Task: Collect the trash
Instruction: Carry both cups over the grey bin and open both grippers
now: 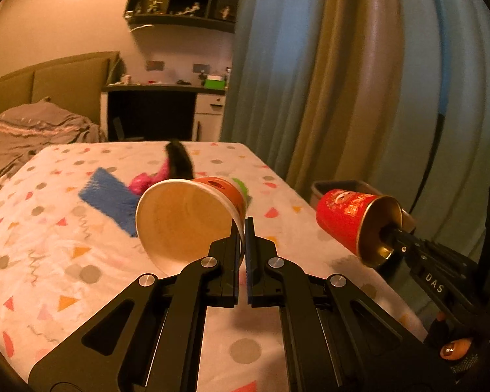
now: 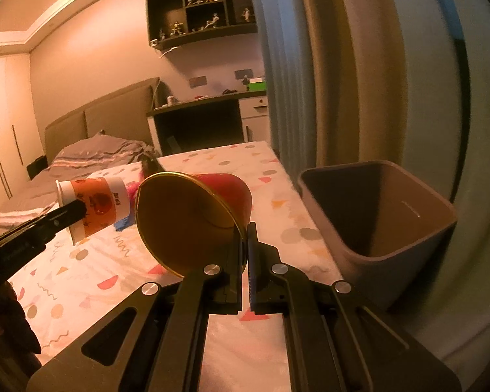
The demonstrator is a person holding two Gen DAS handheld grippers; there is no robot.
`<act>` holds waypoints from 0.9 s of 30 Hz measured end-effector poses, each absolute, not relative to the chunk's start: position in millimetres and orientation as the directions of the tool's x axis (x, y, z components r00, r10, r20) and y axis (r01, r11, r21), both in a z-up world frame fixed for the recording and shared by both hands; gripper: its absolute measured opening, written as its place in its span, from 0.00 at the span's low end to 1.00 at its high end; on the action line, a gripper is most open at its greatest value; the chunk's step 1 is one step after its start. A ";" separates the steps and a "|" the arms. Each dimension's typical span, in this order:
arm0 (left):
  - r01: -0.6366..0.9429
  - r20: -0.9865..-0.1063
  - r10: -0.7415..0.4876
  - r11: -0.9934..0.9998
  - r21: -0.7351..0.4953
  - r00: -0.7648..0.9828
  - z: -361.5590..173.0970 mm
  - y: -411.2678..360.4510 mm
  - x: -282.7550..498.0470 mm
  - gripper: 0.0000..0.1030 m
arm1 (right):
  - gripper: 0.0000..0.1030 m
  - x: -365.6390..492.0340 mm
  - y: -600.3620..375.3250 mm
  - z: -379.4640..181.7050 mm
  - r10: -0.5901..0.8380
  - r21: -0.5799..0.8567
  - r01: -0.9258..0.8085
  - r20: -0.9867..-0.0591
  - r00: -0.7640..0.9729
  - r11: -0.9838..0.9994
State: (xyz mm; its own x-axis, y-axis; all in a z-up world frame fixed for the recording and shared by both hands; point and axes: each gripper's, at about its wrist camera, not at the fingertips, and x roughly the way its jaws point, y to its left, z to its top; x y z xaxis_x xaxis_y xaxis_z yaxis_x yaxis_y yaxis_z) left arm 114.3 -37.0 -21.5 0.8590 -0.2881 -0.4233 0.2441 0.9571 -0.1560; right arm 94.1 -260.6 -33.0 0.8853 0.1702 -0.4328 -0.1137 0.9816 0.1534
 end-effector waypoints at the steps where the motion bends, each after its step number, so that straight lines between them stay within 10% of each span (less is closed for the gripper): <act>1: 0.254 -0.424 -0.295 0.955 -0.152 0.856 -21.0 -42.2 116.0 0.02 | 0.04 94.3 -264.3 -32.7 0.167 0.156 -0.108 -0.431 0.887 0.982; 27: 0.595 -0.402 -0.590 0.793 -0.128 0.700 -20.8 -230.9 181.7 0.02 | 0.04 114.2 -402.4 -34.6 -0.107 0.172 0.193 -0.413 0.904 0.966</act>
State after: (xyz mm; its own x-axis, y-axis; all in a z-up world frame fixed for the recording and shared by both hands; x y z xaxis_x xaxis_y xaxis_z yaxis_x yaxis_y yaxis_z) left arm 181.7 -230.9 -20.8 0.7001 -0.5901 -0.4020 0.5953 0.7933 -0.1276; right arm 114.2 -402.4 -34.6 0.9043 -0.1072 -0.4132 0.1931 0.9660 0.1721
